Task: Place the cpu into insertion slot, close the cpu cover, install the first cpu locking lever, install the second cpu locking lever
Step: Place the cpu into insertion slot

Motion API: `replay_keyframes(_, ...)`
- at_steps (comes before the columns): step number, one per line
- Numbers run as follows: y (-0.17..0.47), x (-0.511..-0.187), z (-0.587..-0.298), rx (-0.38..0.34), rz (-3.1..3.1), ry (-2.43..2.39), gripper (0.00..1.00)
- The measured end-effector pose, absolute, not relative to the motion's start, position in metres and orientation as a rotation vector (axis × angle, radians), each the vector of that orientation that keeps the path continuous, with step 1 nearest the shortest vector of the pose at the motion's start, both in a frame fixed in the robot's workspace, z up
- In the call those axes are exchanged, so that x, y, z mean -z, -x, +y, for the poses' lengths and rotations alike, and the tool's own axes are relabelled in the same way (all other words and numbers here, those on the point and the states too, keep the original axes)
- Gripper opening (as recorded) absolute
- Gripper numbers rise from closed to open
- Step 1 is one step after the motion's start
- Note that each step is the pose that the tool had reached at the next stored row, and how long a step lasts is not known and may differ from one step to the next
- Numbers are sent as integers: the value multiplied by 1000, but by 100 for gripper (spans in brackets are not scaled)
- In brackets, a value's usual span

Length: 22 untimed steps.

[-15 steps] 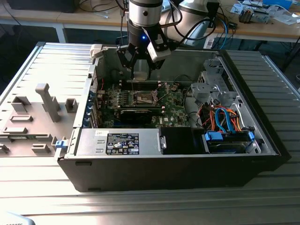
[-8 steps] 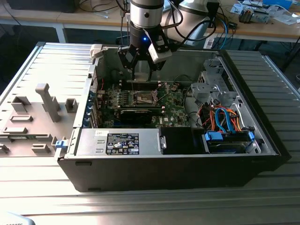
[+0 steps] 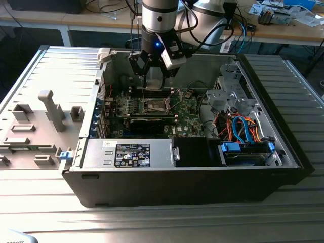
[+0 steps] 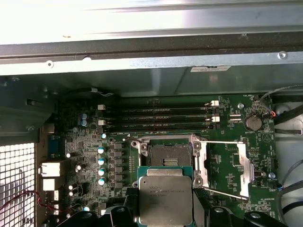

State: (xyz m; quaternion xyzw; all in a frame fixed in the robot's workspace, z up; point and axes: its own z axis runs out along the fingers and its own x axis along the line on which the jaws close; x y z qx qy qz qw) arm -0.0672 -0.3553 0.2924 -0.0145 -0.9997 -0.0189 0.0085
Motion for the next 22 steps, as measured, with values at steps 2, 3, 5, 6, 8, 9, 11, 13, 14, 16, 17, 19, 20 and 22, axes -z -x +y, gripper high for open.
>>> replay_keyframes(2, 67, -292, -355, 59, -3124, 45, 54)
replay_keyframes(3, 67, -291, -355, 59, -3124, 45, 54)
replay_keyframes(5, 67, -291, -355, 59, -3124, 45, 54)
replay_keyframes(6, 67, -290, -355, 59, -3124, 45, 54)
replay_keyframes(8, 67, -289, -355, 59, -3124, 45, 54)
replay_keyframes(9, 67, -289, -355, 59, -3124, 45, 54)
replay_keyframes(11, 67, -288, -355, 59, -3124, 45, 54)
replay_keyframes(13, 67, -288, -355, 59, -3124, 45, 54)
replay_keyframes(14, 67, -287, -355, 59, -3124, 45, 54)
replay_keyframes(16, 66, -286, -355, 59, -3124, 45, 54)
replay_keyframes(17, 66, -286, -355, 58, -3124, 45, 54)
replay_keyframes(19, 66, -285, -355, 58, -3124, 45, 54)
replay_keyframes(20, 66, -285, -355, 58, -3124, 45, 54)
replay_keyframes(22, 66, -283, -355, 58, -3124, 45, 54)
